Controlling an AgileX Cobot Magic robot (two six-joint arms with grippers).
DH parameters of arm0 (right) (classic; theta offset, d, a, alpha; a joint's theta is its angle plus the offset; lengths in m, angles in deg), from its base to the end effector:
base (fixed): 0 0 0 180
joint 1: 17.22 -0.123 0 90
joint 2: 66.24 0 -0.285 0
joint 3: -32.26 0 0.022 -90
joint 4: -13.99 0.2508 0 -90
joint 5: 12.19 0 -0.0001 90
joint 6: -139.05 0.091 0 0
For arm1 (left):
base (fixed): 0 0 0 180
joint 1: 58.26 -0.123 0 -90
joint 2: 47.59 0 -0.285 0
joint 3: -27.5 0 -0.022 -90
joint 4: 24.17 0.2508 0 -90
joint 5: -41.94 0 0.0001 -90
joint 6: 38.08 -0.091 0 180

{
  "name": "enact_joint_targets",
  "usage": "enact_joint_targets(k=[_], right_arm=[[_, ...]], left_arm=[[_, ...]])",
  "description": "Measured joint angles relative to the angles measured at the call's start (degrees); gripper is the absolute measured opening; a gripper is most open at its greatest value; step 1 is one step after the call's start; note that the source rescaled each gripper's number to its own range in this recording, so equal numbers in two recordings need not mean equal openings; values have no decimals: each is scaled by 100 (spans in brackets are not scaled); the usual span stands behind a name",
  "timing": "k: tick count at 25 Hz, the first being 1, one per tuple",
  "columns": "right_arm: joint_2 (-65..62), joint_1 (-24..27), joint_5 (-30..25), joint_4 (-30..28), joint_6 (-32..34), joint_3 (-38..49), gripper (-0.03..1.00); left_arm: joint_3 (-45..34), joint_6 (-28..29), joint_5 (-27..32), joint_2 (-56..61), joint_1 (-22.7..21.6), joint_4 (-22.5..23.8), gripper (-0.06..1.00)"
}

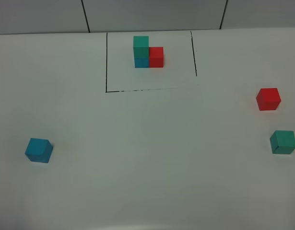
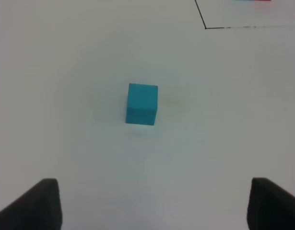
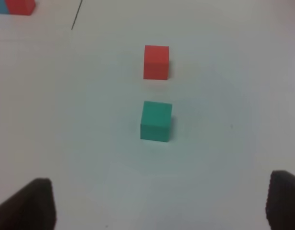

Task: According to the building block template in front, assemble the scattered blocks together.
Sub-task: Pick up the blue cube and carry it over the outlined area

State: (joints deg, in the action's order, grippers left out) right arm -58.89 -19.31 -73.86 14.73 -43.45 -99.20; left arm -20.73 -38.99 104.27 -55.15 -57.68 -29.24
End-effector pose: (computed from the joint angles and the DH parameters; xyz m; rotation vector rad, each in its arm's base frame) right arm -0.0068 0.0008 0.2761 -0.0829 2.0501 0.0110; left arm -0.0075 -0.0071 0.2770 0.0328 2.0596 -0.1026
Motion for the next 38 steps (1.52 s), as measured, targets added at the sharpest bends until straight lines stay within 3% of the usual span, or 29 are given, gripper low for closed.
enact_joint_targets(k=[32,38], right_arm=[[0,0,0,0,0,0,82],[0,0,0,0,0,0,82]], left_arm=[[0,41,-11,-33,0,5,100],[185,41,-600,-738,0,93,100]])
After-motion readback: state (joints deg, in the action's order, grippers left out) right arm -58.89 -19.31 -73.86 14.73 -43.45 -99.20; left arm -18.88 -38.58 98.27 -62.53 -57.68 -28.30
